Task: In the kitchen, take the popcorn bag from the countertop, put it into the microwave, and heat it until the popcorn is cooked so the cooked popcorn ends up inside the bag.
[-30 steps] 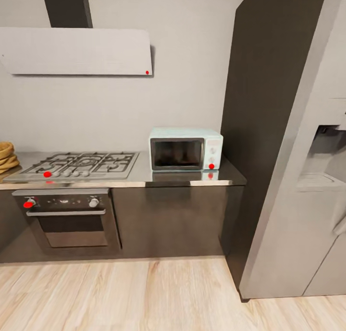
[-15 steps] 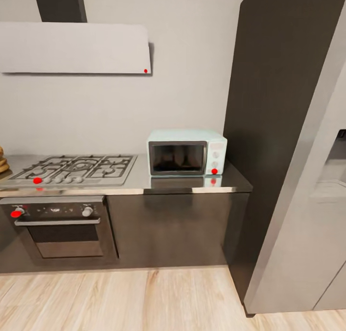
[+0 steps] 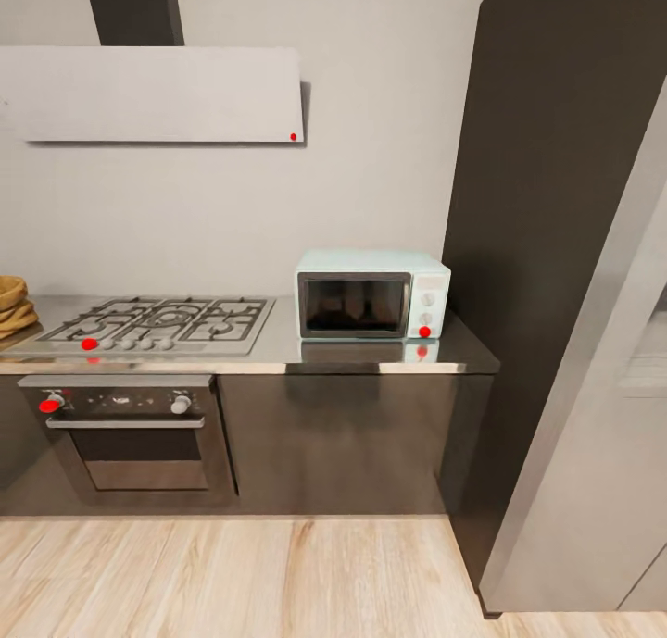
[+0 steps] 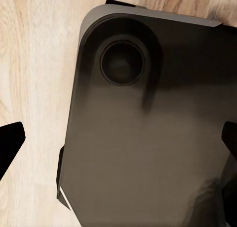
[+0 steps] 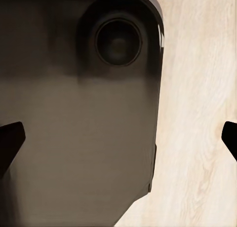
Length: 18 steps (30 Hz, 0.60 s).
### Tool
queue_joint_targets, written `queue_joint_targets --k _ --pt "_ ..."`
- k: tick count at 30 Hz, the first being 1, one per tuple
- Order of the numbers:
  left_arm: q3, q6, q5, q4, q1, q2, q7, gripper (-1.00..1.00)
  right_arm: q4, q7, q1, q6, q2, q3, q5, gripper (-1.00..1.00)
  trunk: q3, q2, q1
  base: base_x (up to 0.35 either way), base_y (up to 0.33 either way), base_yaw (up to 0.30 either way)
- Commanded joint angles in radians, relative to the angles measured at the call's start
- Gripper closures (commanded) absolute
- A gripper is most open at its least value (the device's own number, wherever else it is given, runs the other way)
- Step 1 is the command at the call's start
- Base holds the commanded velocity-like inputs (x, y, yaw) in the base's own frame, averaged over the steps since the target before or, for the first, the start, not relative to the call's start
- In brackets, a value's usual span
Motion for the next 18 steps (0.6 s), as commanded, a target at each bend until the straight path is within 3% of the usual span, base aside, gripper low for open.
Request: queue_joint_targets --k 1,10,18 --pt "0.004 -0.001 0.004 -0.001 0.0 0.0 0.001 -1.0 0.0 -0.001 0.0 -0.003 0.0 0.001 0.001 -1.0 -0.001 0.0 0.0 0.0 0.0 0.0" --pt "0.006 -0.001 0.004 -0.001 0.001 0.0 0.001 -1.0 0.0 -0.001 0.0 -0.004 -0.001 0.001 0.003 -1.0 -0.001 0.0 0.0 0.014 -0.009 0.0" --pt "0.006 -0.001 0.004 -0.002 0.001 0.001 0.001 -1.0 0.0 -0.001 0.0 -0.004 -0.001 0.0 0.002 -1.0 -0.001 0.0 0.0 0.204 -0.148 0.0"
